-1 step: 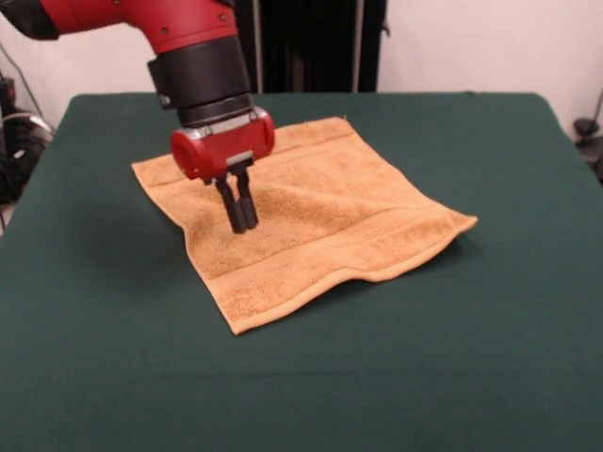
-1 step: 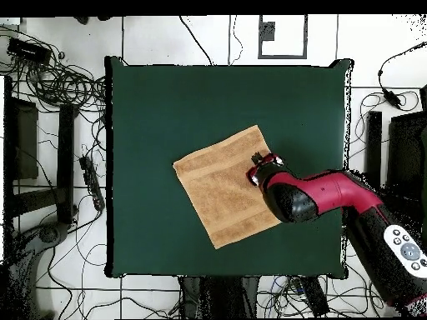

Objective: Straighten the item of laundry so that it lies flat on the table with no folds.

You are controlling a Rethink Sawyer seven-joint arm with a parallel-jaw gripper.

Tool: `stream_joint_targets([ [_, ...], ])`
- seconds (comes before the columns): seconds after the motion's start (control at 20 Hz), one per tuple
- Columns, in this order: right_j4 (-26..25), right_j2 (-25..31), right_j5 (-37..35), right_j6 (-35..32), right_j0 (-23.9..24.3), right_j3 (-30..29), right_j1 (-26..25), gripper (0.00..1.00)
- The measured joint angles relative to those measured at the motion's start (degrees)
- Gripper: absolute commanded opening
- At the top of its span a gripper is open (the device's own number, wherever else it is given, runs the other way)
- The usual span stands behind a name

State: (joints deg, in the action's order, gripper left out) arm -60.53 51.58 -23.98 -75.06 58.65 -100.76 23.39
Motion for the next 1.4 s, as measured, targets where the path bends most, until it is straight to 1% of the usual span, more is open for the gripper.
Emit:
stream_joint_targets([
  [0.35,-0.18,-0.86,0.01,0.0,-2.78,4.21,-2.54,0.0],
  [0.7,-1.0,-4.06,0.01,0.0,-6.11,8.42,-3.72,0.0],
  [0.85,-1.68,-6.78,0.01,0.0,-8.68,11.21,-4.01,0.0],
  [1.0,-1.12,-9.21,-0.27,0.0,-11.94,14.11,-3.95,0.0],
  [1.1,-0.57,-10.34,-1.17,0.0,-13.77,15.61,-3.66,0.0],
  [1.15,0.03,-11.62,-2.85,0.0,-15.95,17.57,-3.41,0.0],
  [1.25,0.49,-12.44,-4.34,0.0,-17.46,19.03,-3.32,0.0],
  [1.4,2.11,-13.85,-9.84,0.0,-21.2,24.38,-3.96,0.0],
])
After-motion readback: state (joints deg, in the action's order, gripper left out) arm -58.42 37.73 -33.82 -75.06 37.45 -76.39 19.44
